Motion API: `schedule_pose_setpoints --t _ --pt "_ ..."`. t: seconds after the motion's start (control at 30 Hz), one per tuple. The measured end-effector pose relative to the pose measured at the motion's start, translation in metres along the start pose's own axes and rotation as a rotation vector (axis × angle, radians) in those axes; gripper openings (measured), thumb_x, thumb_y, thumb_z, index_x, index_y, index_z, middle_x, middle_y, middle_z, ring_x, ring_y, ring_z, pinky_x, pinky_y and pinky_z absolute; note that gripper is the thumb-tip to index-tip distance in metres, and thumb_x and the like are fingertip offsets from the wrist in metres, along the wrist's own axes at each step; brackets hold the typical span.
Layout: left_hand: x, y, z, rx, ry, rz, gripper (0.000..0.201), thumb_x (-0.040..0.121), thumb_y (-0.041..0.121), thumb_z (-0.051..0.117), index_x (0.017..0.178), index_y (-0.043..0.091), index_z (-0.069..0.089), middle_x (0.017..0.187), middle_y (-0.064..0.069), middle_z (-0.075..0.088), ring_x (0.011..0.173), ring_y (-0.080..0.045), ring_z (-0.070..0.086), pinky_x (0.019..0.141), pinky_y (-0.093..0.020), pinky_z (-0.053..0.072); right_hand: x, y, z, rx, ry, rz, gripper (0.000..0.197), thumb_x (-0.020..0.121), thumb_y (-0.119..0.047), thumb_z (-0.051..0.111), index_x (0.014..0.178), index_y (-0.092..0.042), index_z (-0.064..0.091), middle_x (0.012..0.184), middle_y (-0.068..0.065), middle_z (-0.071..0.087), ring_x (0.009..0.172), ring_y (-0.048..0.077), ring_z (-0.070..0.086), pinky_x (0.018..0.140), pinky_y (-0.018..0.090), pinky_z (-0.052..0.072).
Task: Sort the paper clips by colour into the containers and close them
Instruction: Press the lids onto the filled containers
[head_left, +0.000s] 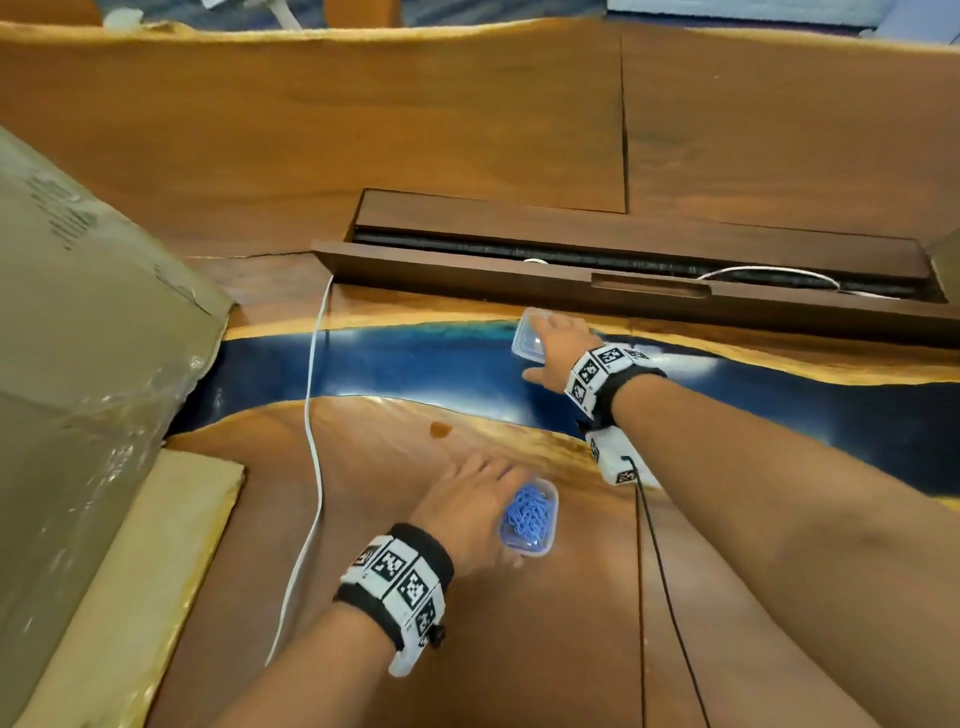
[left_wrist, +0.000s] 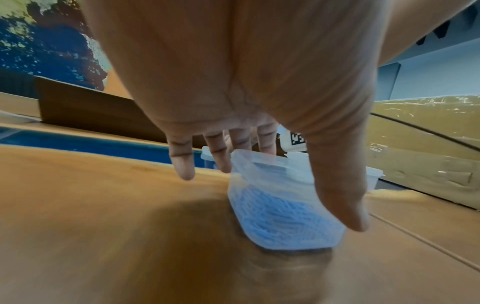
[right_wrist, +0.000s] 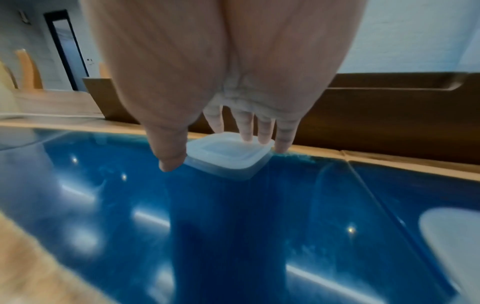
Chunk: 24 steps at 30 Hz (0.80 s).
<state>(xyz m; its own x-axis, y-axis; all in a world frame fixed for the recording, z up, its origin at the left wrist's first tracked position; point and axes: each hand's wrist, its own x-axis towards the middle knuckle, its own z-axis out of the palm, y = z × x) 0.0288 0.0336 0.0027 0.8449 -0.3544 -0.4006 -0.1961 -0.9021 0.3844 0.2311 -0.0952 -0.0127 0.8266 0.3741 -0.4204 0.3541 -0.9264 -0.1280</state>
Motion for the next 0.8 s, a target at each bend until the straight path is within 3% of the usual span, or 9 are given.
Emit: schedule_pose_setpoints --t 0.07,0.23,0.33,0.4,0.53,0.63,0.67,0.73,0.8 --pt "-0.018 -0.002 0.011 -0.014 0.003 -0.014 0.091 0.070 0.055 0.073 0.143 0.035 0.024 0.141 0.011 0.038 0.126 -0.013 0.030 0.106 -0.037 0.030 -0.002 -0.004 0.005 -0.051 -0.020 0.019 0.069 0.085 -0.047 0.062 0.143 -0.020 0.033 0.147 0.013 0.033 0.134 0.036 0.031 0.101 0.053 0.041" --pt "-0.058 -0.004 0.042 -0.121 -0.024 -0.048 0.095 0.064 0.057 0.074 0.141 0.040 0.022 0.139 0.015 0.034 0.123 -0.011 0.034 0.105 -0.037 0.035 -0.034 -0.023 0.015 -0.068 -0.010 -0.016 0.043 0.082 -0.045 0.063 0.115 -0.020 0.054 0.122 0.012 0.040 0.117 0.036 0.040 0.087 0.047 0.050" --pt "-0.081 0.001 0.058 -0.206 -0.031 -0.061 0.096 0.063 0.054 0.077 0.139 0.042 0.021 0.140 0.017 0.033 0.125 -0.006 0.035 0.109 -0.035 0.034 -0.067 -0.034 0.032 -0.031 -0.006 -0.017 0.030 0.081 -0.039 0.062 0.104 -0.020 0.058 0.127 0.011 0.037 0.115 0.035 0.041 0.081 0.042 0.049" --pt "-0.096 0.005 0.072 -0.271 -0.024 -0.071 0.098 0.061 0.050 0.080 0.140 0.042 0.021 0.142 0.019 0.031 0.128 -0.004 0.035 0.110 -0.031 0.033 -0.090 -0.043 0.044 -0.010 -0.019 0.019 0.047 0.079 -0.043 0.064 0.116 -0.017 0.054 0.125 0.011 0.039 0.114 0.033 0.042 0.081 0.043 0.049" --pt "-0.116 0.007 0.097 -0.512 0.010 -0.132 0.102 0.058 0.036 0.085 0.139 0.042 0.024 0.139 0.020 0.033 0.126 -0.005 0.042 0.109 -0.029 0.038 -0.144 -0.053 0.056 0.073 -0.029 0.007 0.089 0.062 -0.047 0.075 0.133 -0.022 0.028 0.124 0.009 0.045 0.108 0.031 0.056 0.074 0.038 0.049" --pt "-0.121 0.006 0.103 -0.597 0.053 -0.170 0.100 0.058 0.026 0.087 0.141 0.034 0.030 0.135 0.013 0.041 0.123 -0.005 0.046 0.108 -0.026 0.037 -0.187 -0.047 0.063 0.314 -0.010 -0.032 0.106 0.059 -0.044 0.077 0.144 -0.026 0.017 0.138 0.011 0.040 0.107 0.030 0.059 0.083 0.042 0.054" --pt "-0.121 0.007 0.103 -0.618 0.062 -0.178 0.099 0.060 0.023 0.087 0.141 0.032 0.031 0.133 0.012 0.042 0.121 -0.005 0.046 0.107 -0.024 0.038 -0.203 -0.045 0.066 0.450 0.012 -0.051 0.106 0.058 -0.042 0.078 0.144 -0.027 0.018 0.134 0.010 0.045 0.102 0.025 0.061 0.082 0.041 0.056" --pt "-0.121 0.008 0.103 -0.651 0.068 -0.184 0.099 0.062 0.017 0.087 0.142 0.030 0.031 0.134 0.009 0.044 0.120 -0.004 0.048 0.105 -0.020 0.038 -0.237 -0.040 0.073 0.757 0.037 -0.099 0.100 0.060 -0.030 0.084 0.141 -0.025 0.026 0.117 0.000 0.056 0.093 0.008 0.062 0.078 0.027 0.056" --pt "-0.120 0.009 0.104 -0.670 0.066 -0.174 0.099 0.062 0.016 0.086 0.142 0.031 0.030 0.136 0.007 0.047 0.120 -0.006 0.049 0.106 -0.024 0.040 -0.266 -0.040 0.088 0.995 -0.017 -0.119 0.090 0.063 -0.017 0.088 0.134 -0.025 0.034 0.117 -0.012 0.053 0.098 -0.007 0.057 0.077 0.009 0.048"
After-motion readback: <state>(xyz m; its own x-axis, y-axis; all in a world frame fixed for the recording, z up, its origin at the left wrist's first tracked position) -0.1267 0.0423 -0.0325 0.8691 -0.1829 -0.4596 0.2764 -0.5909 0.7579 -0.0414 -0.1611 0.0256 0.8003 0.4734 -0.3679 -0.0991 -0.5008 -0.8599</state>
